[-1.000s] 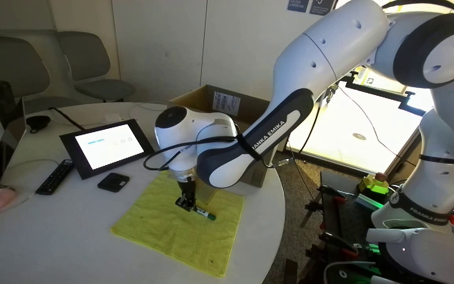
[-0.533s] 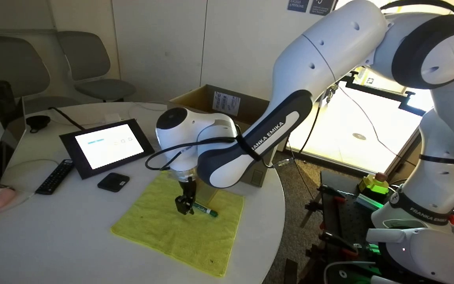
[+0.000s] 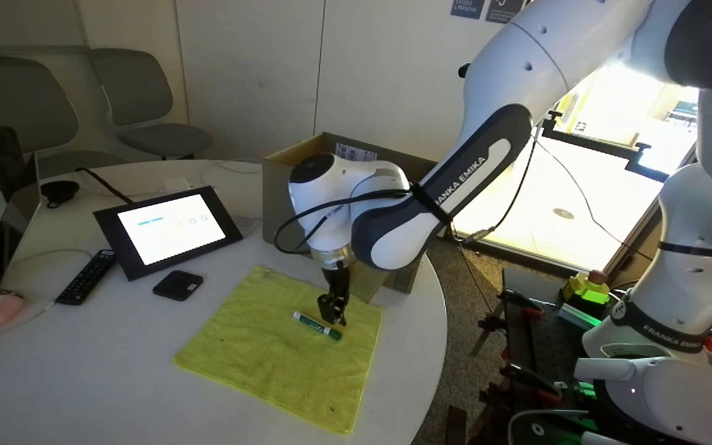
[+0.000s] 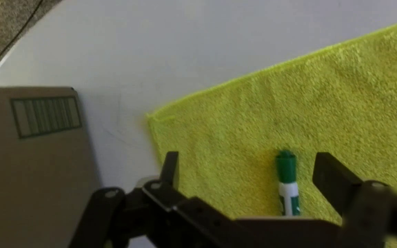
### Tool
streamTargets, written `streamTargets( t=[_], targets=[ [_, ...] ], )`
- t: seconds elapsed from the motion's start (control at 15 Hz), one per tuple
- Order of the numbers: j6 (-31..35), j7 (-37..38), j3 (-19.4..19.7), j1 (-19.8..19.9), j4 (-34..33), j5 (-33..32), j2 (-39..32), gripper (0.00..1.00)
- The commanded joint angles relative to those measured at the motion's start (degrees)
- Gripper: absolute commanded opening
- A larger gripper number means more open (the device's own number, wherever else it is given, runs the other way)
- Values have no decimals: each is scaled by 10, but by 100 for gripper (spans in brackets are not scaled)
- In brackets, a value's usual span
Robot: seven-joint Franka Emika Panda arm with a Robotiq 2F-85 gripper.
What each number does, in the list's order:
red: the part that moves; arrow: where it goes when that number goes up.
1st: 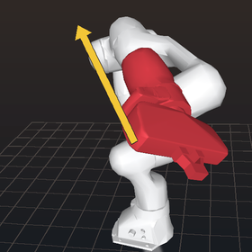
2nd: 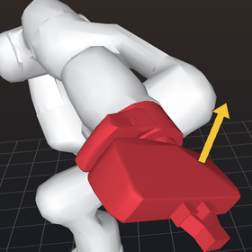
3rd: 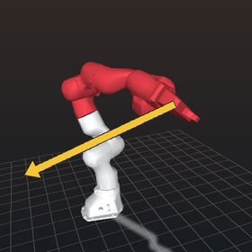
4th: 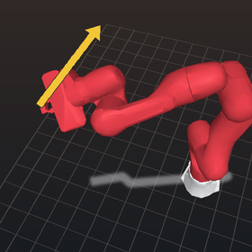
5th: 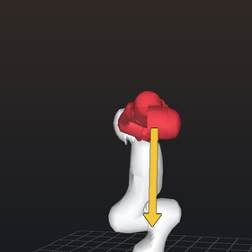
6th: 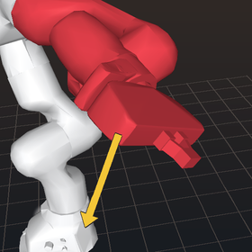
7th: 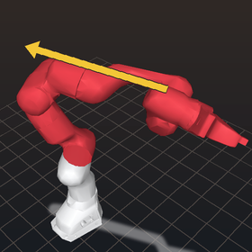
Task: Put the marker on the towel, fold the towel then put it in the box
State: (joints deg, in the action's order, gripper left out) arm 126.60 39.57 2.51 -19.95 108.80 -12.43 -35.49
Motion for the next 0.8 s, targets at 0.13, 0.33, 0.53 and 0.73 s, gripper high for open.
streamTargets(
  t=[0.13, 0.33, 0.53, 0.73],
  targets=[
    [43, 23, -2, 47, 184, 49, 138, 100],
    [92, 53, -3, 62, 235, 65, 152, 100],
    [160, 46, -13, 80, 276, 94, 145, 100],
    [223, 40, -18, 87, 304, 131, 134, 100]
  ],
)
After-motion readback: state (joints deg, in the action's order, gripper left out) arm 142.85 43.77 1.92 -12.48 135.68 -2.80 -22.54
